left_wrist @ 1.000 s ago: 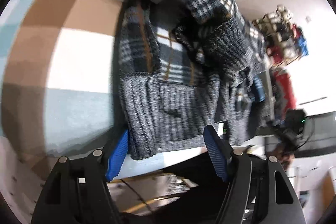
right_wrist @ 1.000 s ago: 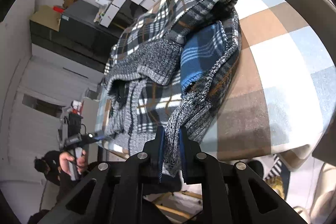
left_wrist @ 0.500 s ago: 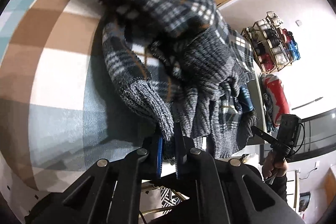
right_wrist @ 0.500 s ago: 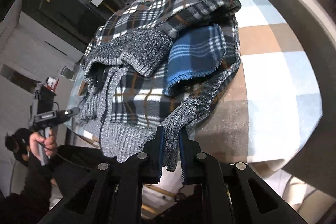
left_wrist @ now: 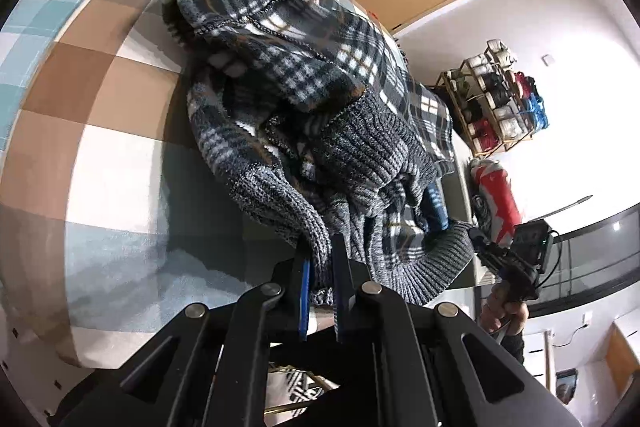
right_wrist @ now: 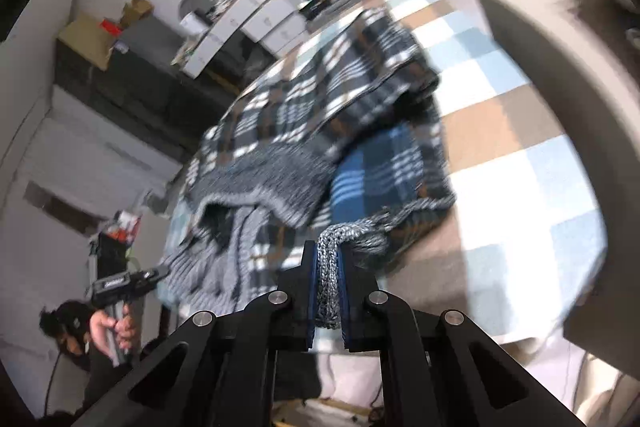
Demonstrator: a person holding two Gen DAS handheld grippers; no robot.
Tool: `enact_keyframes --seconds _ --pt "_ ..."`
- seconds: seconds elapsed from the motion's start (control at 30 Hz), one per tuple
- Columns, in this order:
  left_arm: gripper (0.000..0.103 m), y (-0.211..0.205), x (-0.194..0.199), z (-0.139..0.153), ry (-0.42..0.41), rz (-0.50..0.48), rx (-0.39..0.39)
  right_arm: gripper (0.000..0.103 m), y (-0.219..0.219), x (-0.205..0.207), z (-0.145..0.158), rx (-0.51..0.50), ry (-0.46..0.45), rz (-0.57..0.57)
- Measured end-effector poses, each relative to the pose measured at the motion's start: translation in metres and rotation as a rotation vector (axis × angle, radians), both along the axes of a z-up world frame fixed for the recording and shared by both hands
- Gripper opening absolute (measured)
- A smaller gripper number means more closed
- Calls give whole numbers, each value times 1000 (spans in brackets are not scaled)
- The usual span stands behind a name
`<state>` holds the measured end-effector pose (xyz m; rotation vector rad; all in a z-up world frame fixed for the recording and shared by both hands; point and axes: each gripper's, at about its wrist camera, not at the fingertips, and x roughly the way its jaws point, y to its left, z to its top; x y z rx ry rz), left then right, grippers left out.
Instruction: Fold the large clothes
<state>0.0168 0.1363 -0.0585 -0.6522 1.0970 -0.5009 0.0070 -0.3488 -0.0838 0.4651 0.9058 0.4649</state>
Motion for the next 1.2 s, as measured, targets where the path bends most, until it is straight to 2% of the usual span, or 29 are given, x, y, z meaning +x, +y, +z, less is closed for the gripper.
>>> enact_keyframes --seconds 0.07,0.17,0.3,0.47,0.5,0.57,0.63,0.7,0.77,0.83,0.87,0.93,1.07,1.13,1.2 --pt "4 -2 3 1 -8 10 19 9 -4 3 1 -22 3 -25" --pt "4 -4 7 0 -13 17 34 10 3 8 2 -120 22 -34" --pt "4 -4 8 -3 -8 17 42 10 20 11 -8 -324 115 22" --pt "4 -2 3 -13 20 10 48 13 35 -9 -17 -536 144 108" --pt "4 0 2 -15 26 9 49 16 37 -13 -20 -578 146 120" --pt "4 3 -1 -16 28 7 52 34 41 -27 -24 -689 132 135" --pt "4 6 -4 -17 26 2 63 64 45 -43 -19 -757 70 135" --pt "4 8 -6 -16 20 2 71 69 56 -62 -9 -828 -24 146" --pt "4 8 -6 -17 15 1 70 72 81 -85 2 -914 -170 202" --pt "4 9 -7 -16 6 5 69 83 109 -99 6 -959 -264 273" --pt "4 8 -7 -16 2 2 69 84 131 -109 2 -1005 -318 336" --pt "4 6 -9 -16 -15 4 76 84 165 -113 -7 -1080 -359 427" --pt "4 3 -12 -18 -39 2 67 84 229 -121 -53 -1254 -431 625" --pt "4 3 -14 -19 -48 -1 65 83 245 -119 -73 -1340 -447 664" --pt "4 4 -15 -16 -66 -2 65 82 252 -112 -82 -1363 -437 675"
